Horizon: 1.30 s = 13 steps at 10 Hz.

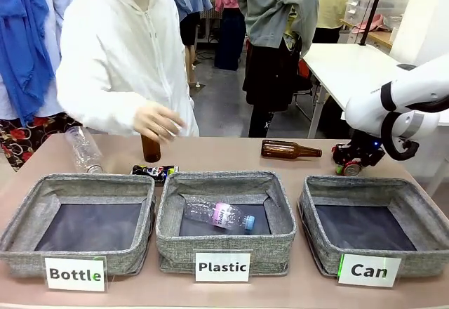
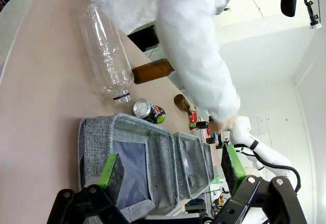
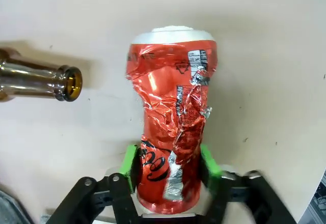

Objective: Sort the can waste into the basket.
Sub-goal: Pick up the can waste from the table and place it in the right Fabric basket.

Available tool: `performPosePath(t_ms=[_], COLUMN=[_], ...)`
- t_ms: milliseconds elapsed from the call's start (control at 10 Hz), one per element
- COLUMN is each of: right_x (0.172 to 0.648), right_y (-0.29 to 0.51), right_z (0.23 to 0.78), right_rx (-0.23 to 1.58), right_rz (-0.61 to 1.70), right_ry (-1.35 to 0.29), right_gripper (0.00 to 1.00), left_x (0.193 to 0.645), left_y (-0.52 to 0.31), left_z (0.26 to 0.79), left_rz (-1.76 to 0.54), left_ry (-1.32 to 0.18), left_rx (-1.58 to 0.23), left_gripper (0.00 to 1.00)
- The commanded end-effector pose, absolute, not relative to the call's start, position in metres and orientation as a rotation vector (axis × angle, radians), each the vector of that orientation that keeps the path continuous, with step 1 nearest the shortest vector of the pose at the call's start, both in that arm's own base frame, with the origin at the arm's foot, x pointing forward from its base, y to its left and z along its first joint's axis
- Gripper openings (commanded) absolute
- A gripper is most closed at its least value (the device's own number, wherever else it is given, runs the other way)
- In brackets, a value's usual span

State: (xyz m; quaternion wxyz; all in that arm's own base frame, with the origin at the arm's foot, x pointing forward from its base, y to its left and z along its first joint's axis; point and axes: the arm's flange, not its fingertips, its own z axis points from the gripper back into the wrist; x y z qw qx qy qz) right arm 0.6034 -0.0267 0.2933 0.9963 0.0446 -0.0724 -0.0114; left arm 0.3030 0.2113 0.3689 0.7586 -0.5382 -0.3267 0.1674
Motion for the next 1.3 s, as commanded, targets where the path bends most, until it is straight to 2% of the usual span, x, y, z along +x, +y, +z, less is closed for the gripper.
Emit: performPosePath(t_ms=[0, 400, 600, 900, 1000, 1200], right_x=[0.611, 0.608, 0.596, 0.501, 0.462, 0.394], right_y=[-0.023, -0.022, -0.023, -0.037, -0.038, -0.037], right_z=[0.294, 0.300, 0.323, 0.421, 0.441, 0.451], right_rx=[0.043, 0.039, 0.049, 0.117, 0.139, 0.169], right_rz=[-0.036, -0.026, 0.006, 0.244, 0.393, 0.821], right_ry=[-0.135, -0.142, -0.170, -0.201, -0.227, -0.167], right_gripper=[0.00, 0.00, 0.00, 0.00, 0.00, 0.00], left_x=[0.302, 0.302, 0.302, 0.302, 0.302, 0.302], left_y=[0.212, 0.212, 0.212, 0.212, 0.212, 0.212], left_z=[0.368, 0.368, 0.368, 0.368, 0.368, 0.368], left_rz=[0.344, 0.344, 0.344, 0.344, 0.344, 0.344], left_ry=[-0.730, -0.730, -0.730, -0.730, -0.730, -0.730], left_rx=[-1.179, -1.179, -1.179, -1.179, -1.179, -1.179], left_gripper=[1.00, 1.00, 1.00, 1.00, 1.00, 1.00])
